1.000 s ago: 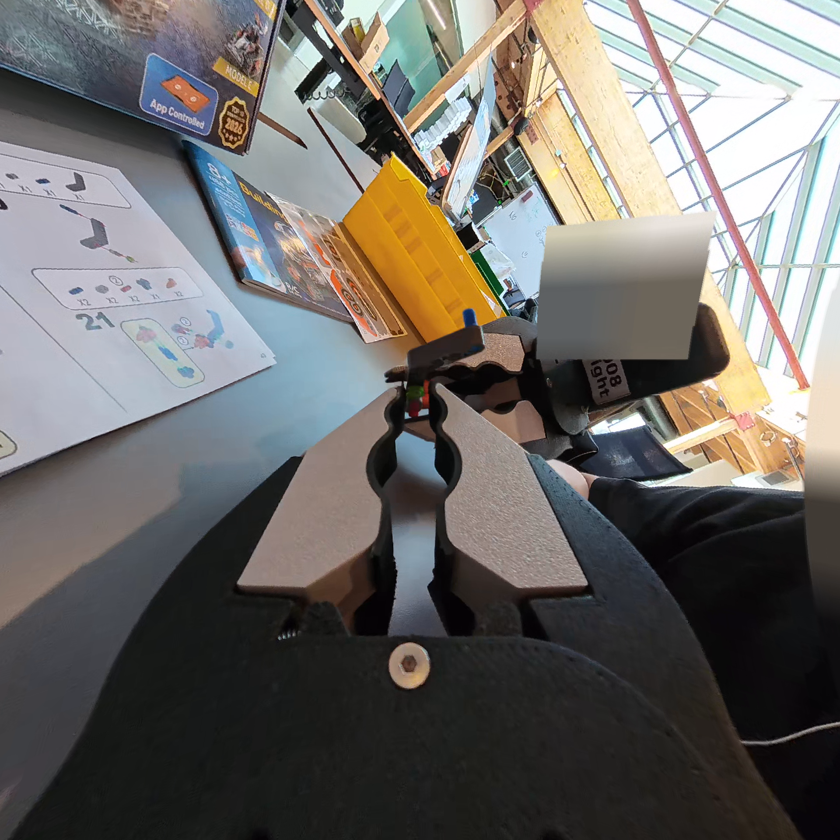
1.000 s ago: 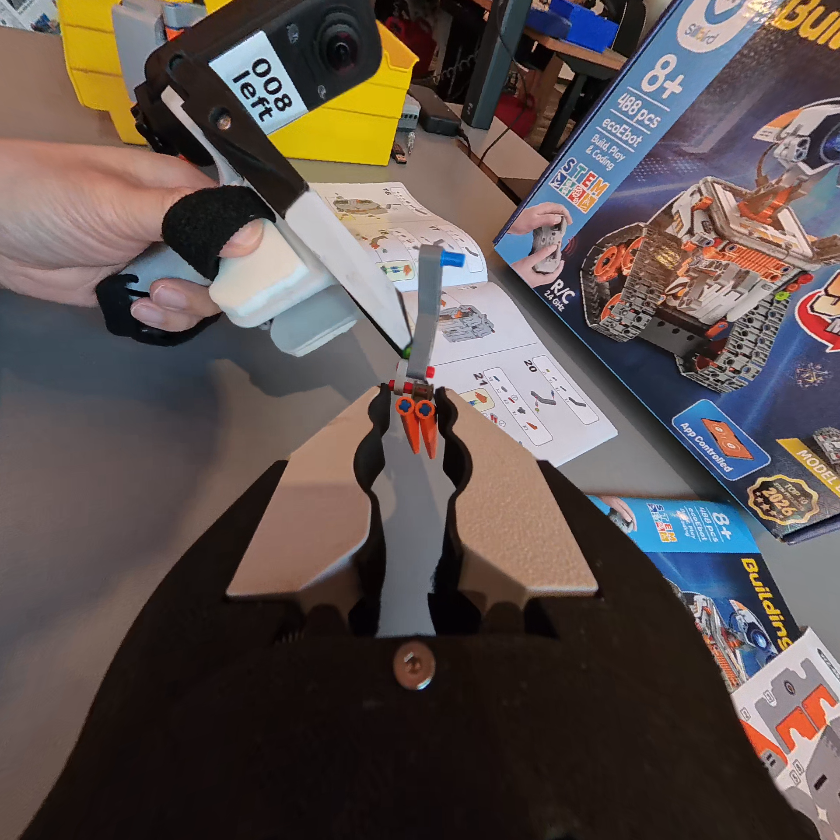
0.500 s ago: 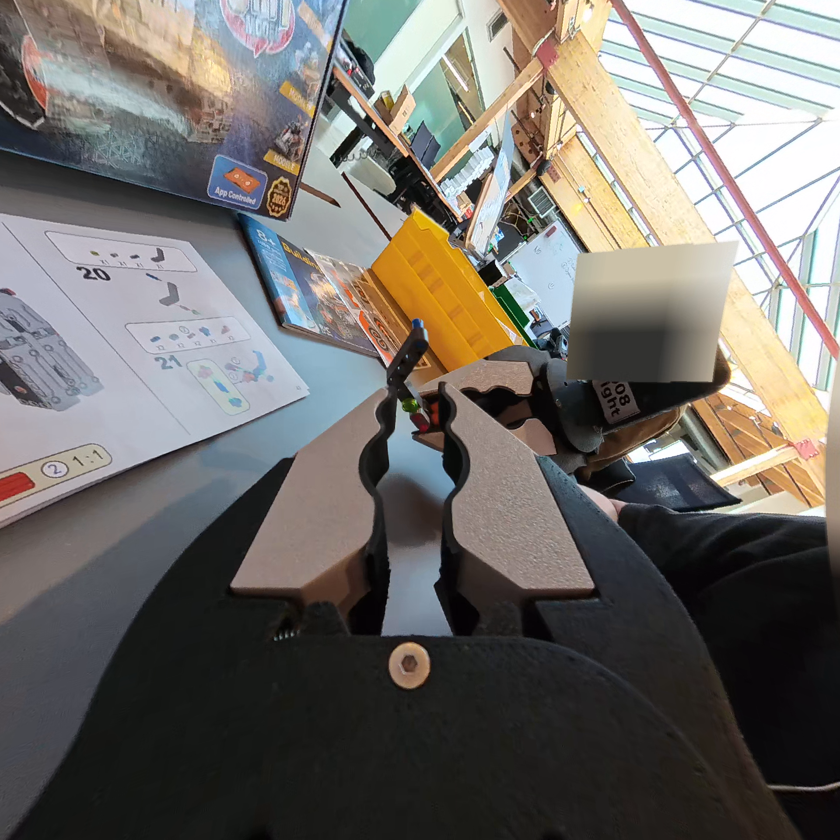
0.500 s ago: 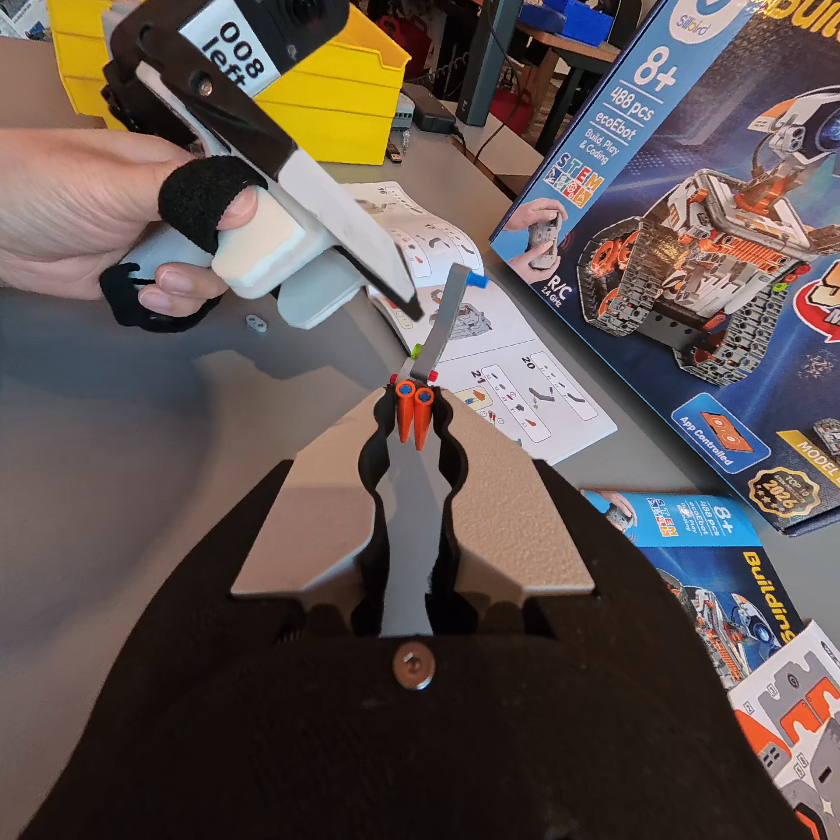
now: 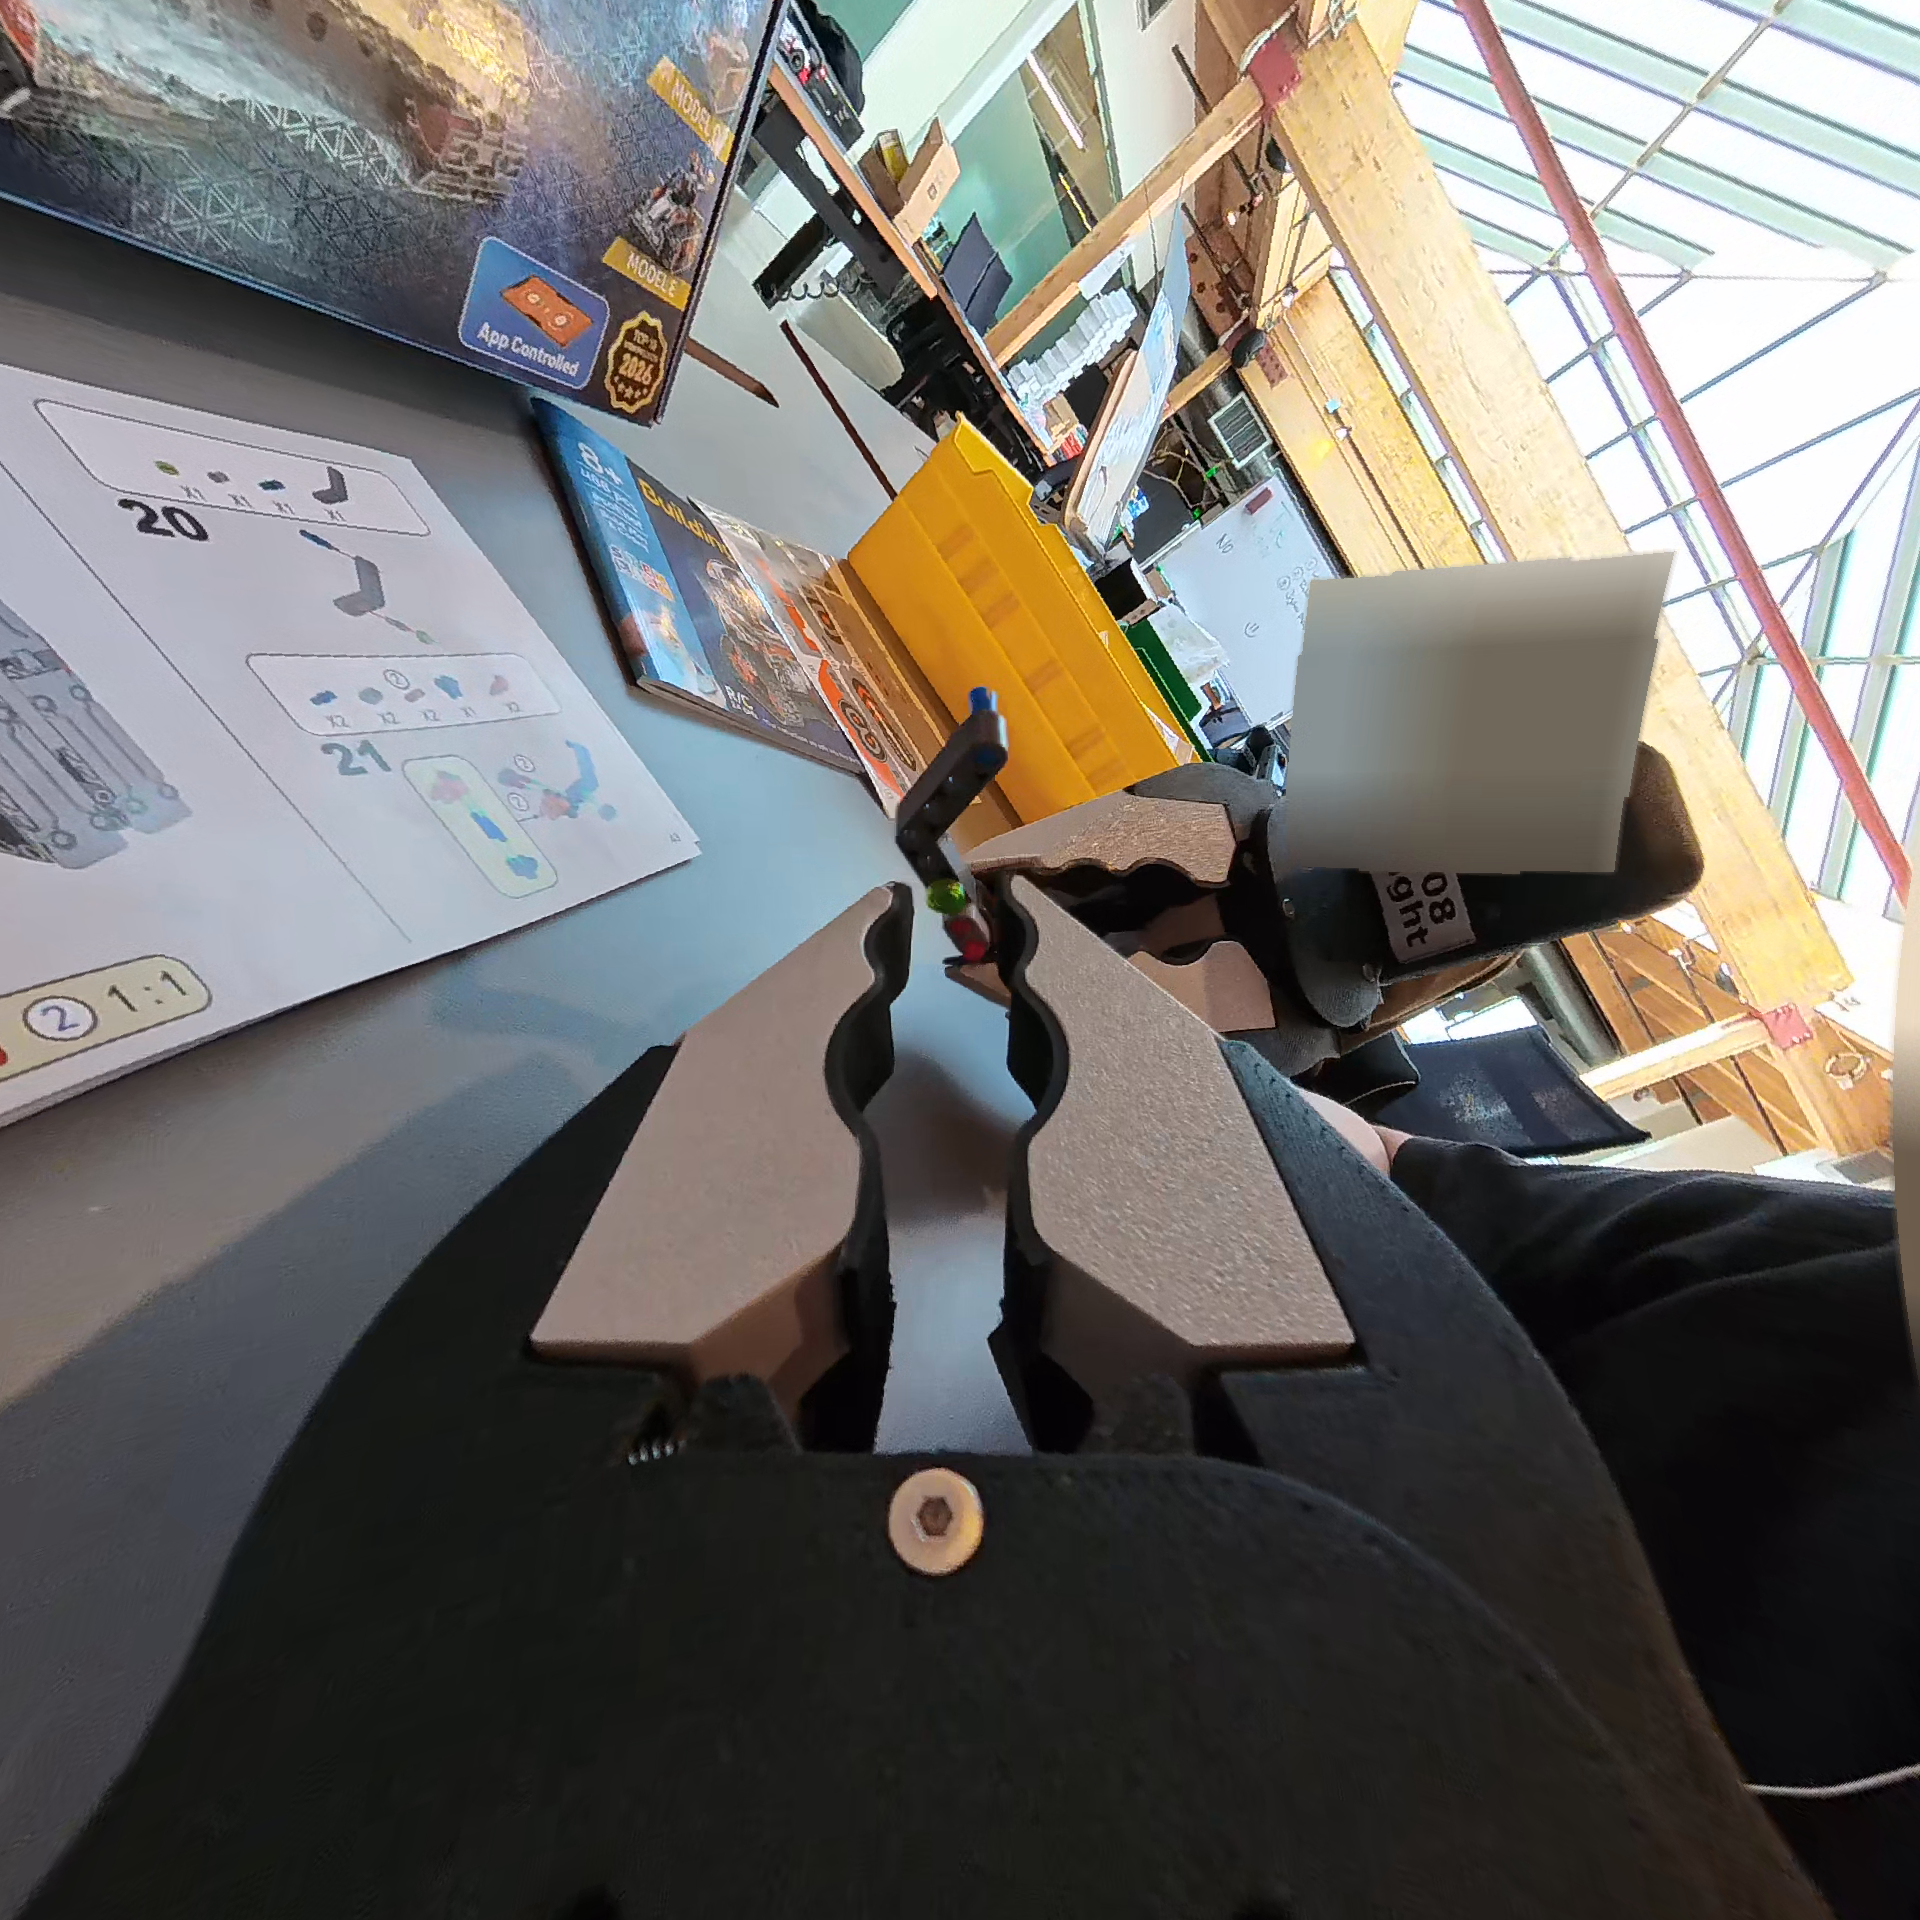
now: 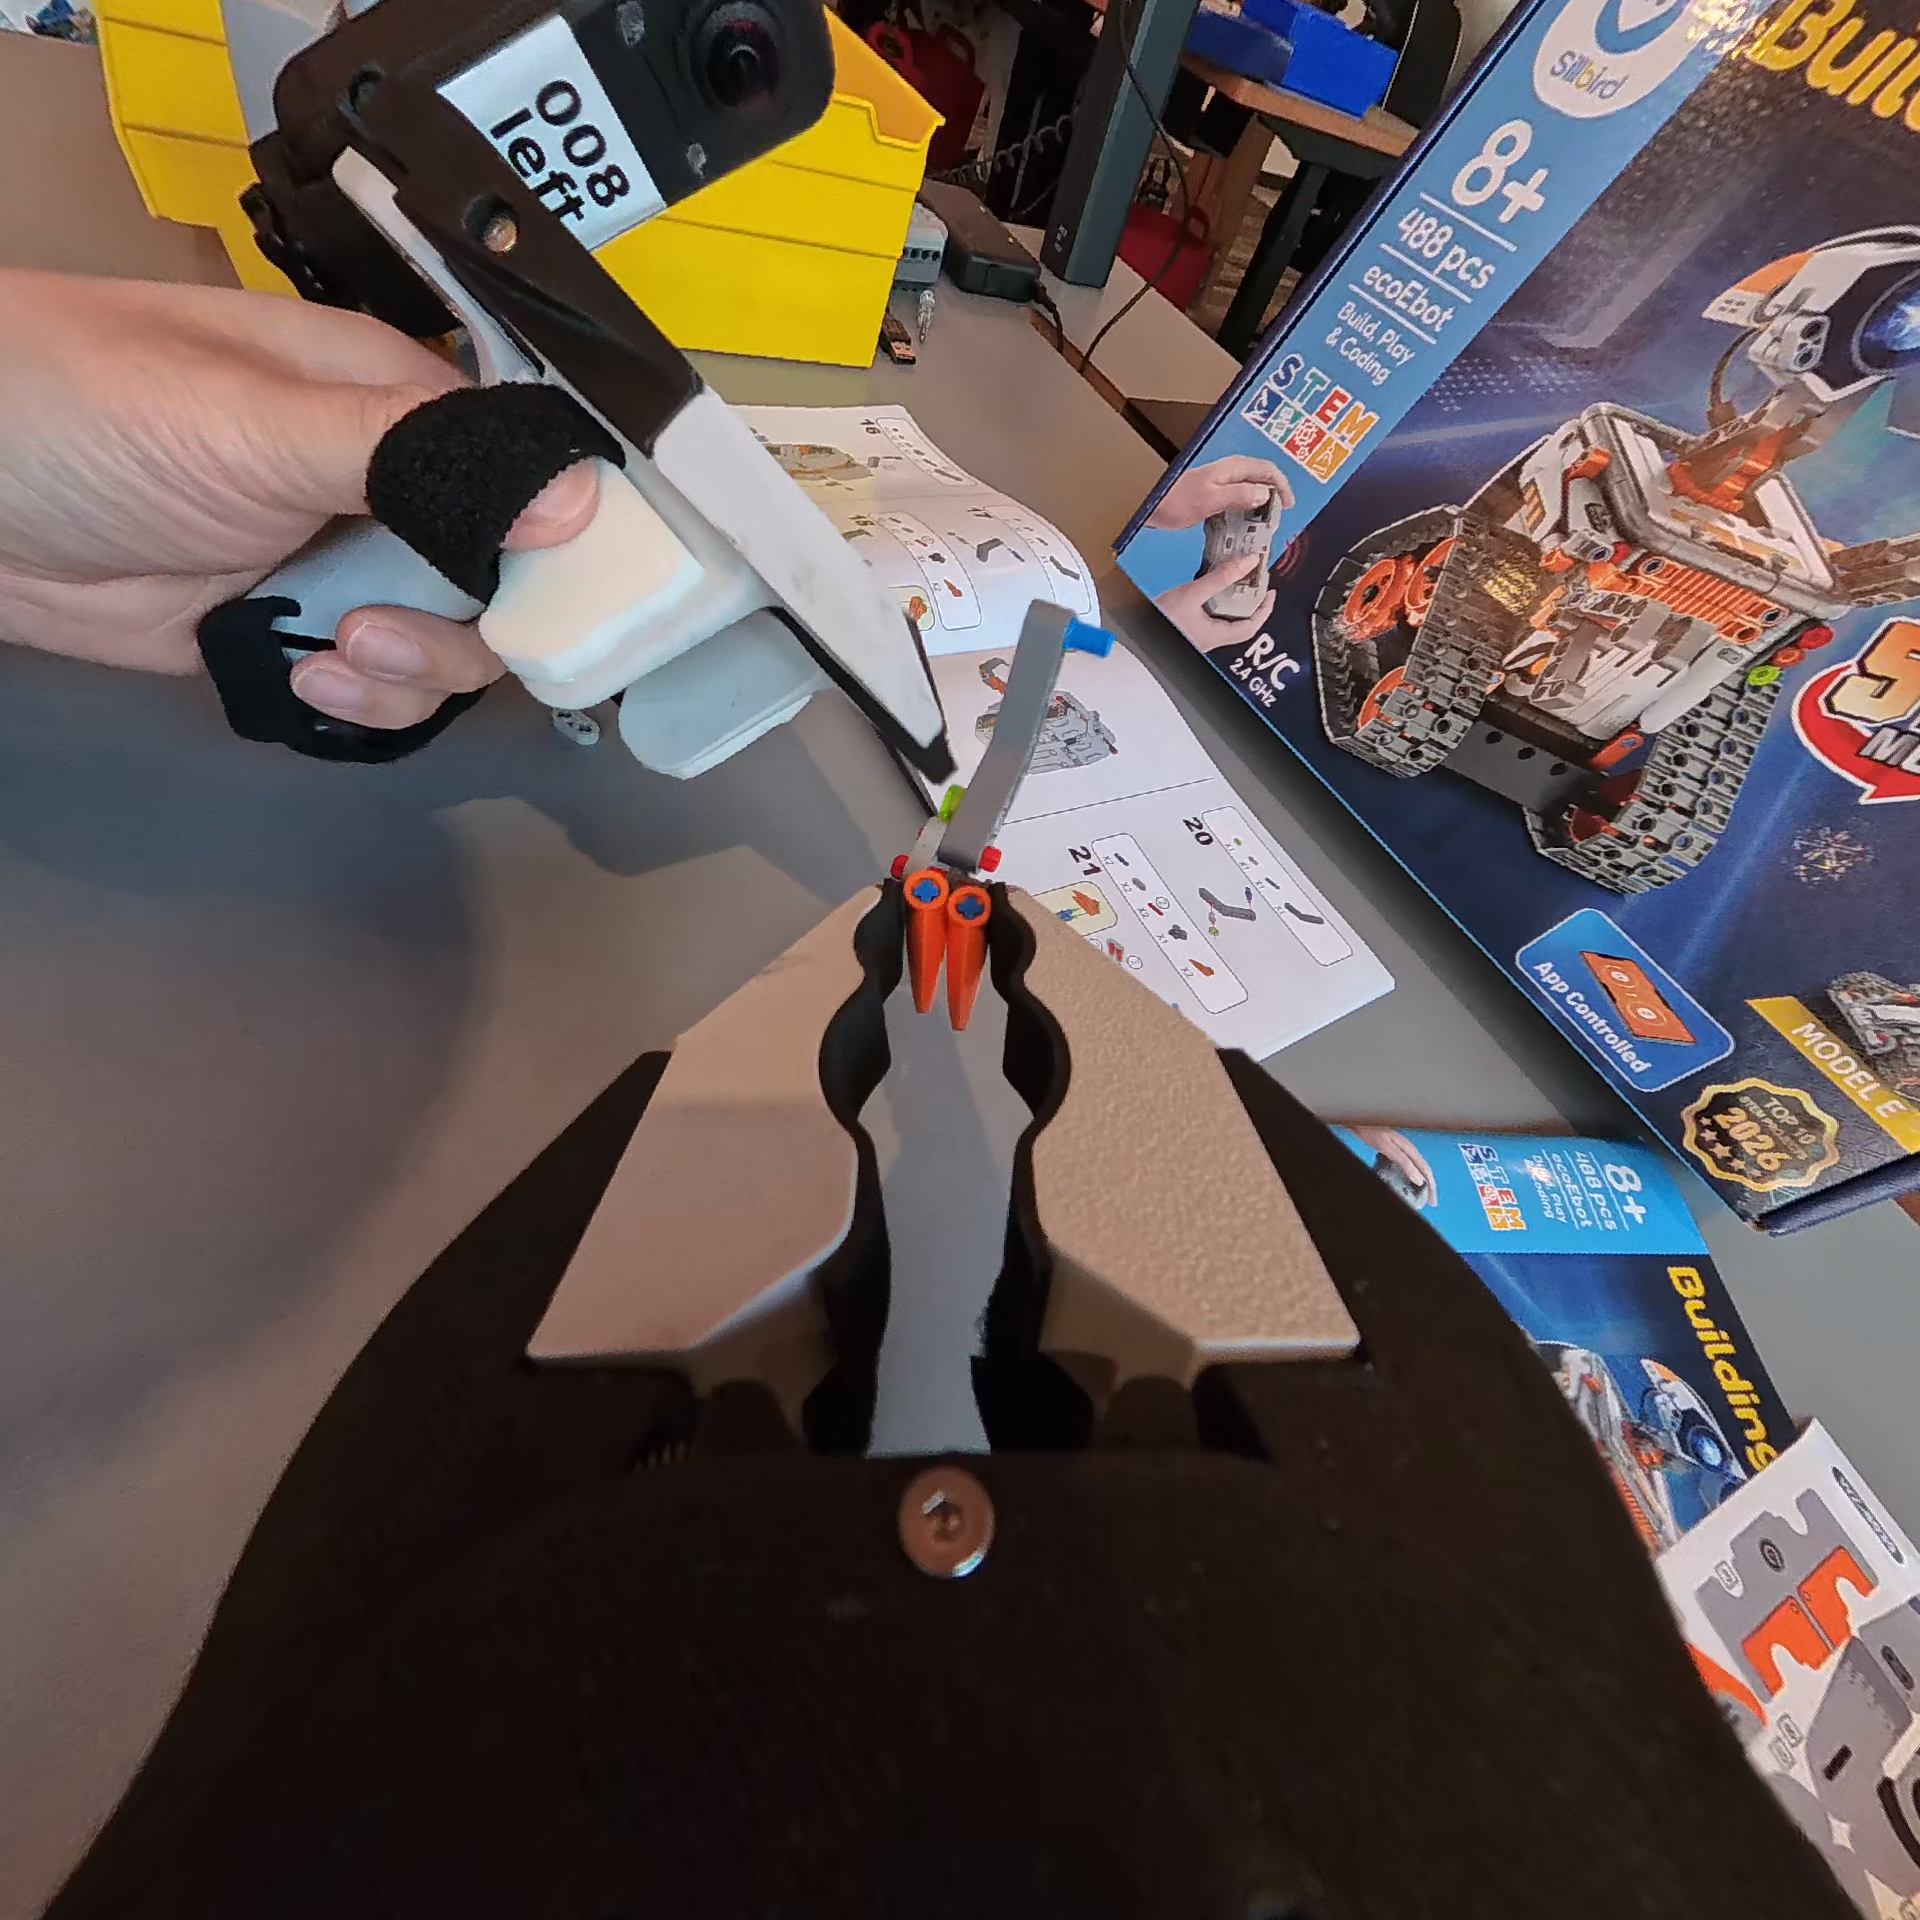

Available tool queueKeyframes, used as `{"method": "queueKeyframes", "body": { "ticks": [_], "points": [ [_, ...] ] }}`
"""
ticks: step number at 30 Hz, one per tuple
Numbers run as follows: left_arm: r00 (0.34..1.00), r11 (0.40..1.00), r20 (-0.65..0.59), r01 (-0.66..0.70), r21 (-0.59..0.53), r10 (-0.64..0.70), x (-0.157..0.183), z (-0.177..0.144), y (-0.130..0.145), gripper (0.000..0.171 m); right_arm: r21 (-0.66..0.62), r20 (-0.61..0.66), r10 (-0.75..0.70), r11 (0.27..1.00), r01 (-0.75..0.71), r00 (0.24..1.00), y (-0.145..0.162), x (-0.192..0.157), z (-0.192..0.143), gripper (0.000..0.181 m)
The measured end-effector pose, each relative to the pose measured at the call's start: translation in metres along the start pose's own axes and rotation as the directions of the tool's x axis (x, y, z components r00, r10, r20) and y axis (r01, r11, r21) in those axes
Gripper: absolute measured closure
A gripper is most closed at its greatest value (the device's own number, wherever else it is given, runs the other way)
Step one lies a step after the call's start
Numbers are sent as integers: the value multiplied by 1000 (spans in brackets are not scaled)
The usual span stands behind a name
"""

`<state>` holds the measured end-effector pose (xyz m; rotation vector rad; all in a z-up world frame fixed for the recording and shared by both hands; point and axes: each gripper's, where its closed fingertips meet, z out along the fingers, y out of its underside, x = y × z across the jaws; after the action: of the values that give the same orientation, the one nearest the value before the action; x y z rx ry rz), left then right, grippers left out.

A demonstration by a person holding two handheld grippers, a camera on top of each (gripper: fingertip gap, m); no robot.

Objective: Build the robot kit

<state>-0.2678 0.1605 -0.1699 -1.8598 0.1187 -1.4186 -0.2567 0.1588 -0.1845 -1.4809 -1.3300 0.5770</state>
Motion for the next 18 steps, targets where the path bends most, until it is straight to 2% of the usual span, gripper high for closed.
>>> {"method": "queueKeyframes", "body": {
  "ticks": [18],
  "points": [
    [999,999,-27,29,-41,-30,0,5,8,158,5,-13,-42,999,42,999,-1,-1,1,166]
  ]
}}
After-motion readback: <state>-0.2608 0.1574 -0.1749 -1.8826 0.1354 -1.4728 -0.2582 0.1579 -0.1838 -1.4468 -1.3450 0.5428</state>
